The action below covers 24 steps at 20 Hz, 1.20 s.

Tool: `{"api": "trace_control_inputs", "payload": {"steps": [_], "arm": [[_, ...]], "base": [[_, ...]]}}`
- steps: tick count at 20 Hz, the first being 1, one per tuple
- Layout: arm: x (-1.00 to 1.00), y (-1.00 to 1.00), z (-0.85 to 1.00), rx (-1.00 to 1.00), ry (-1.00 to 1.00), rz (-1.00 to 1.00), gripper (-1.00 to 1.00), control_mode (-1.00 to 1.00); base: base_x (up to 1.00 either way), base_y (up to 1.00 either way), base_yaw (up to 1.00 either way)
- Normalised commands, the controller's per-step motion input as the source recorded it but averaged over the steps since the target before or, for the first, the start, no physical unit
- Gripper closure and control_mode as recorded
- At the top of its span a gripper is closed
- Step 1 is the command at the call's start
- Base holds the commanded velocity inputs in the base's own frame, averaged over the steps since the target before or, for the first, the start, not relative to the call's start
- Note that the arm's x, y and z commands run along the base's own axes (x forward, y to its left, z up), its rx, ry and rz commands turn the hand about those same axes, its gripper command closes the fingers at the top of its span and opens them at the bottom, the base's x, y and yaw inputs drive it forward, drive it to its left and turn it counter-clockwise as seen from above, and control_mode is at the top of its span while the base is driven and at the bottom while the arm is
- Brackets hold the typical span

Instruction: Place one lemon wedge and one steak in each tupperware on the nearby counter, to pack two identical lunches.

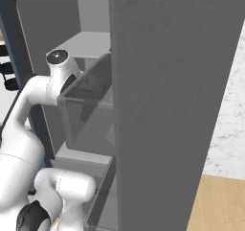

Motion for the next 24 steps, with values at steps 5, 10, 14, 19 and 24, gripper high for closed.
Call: {"api": "trace_control_inputs", "payload": {"steps": [5,10,14,19,24], "arm": [[0.28,0.01,-0.41,0.05,0.04,-0.04,-1.00,-1.00],[0.34,-0.09,-0.09,0.25,0.22,0.00,-1.00,-1.00],[0.51,-0.01,0.00,0.11,0.11,0.00,-1.00,-1.00],[0.40,0.00,-0.13,0.00,0.00,0.00,-1.00,-1.00],[0.32,0.00,-0.24,-0.01,0.00,0.00,-1.00,-1.00]], "base": [[0.00,0.00,0.00],[0.00,0.00,0.00],[0.00,0.00,0.00],[0.00,0.00,0.00],[0.00,0.00,0.00]]}}
